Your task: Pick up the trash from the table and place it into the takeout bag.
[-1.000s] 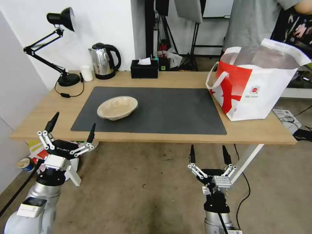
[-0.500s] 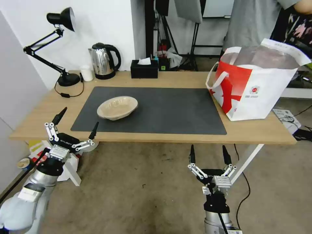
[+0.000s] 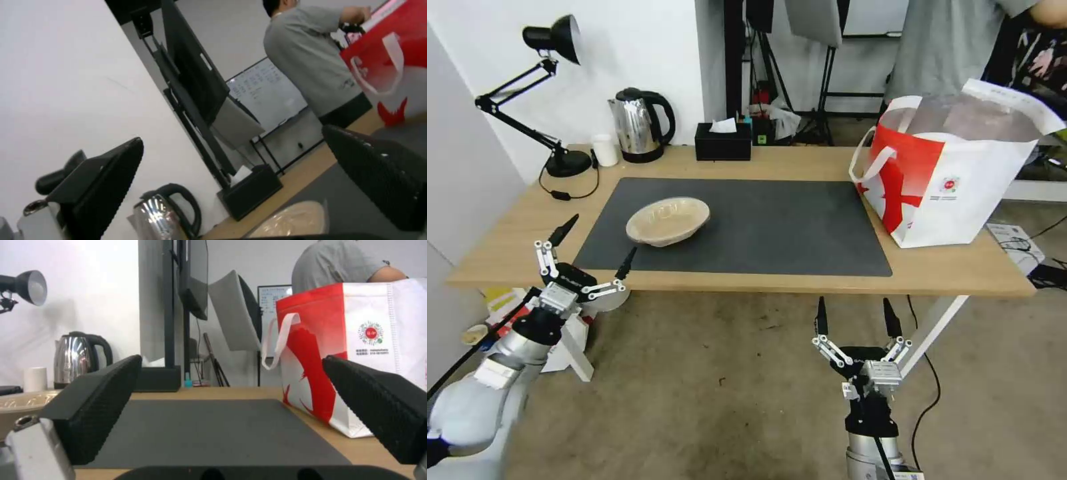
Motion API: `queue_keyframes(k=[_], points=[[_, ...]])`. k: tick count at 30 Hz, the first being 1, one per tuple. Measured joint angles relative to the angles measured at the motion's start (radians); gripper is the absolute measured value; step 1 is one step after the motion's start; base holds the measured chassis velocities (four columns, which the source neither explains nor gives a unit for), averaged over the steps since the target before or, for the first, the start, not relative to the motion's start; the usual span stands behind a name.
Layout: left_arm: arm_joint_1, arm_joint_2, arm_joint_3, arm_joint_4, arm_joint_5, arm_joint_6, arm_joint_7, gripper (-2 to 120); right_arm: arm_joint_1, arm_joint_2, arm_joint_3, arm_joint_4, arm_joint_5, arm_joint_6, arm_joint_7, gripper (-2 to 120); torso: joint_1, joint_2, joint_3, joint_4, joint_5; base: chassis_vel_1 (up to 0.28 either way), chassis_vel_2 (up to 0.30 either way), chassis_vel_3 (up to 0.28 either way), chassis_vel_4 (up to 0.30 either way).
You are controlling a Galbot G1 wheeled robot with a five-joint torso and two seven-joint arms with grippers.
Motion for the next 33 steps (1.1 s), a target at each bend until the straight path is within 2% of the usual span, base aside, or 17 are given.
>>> queue_keyframes(k=[16, 33], points=[[-0.044, -0.02, 0.064, 0.007, -0.022, 0.047, -0.022, 100, 0.0, 0.0, 0.0, 0.0, 0.0, 0.0, 0.0, 100, 0.0, 0.0, 0.0, 0.0, 0.0, 0.0, 0.0, 0.0, 0.0], [-0.069, 0.044, 0.109, 0.05, -0.038, 0.061, -0.021, 100, 0.0, 0.0, 0.0, 0.0, 0.0, 0.0, 0.0, 100, 0.0, 0.0, 0.0, 0.0, 0.0, 0.0, 0.0, 0.0, 0.0]])
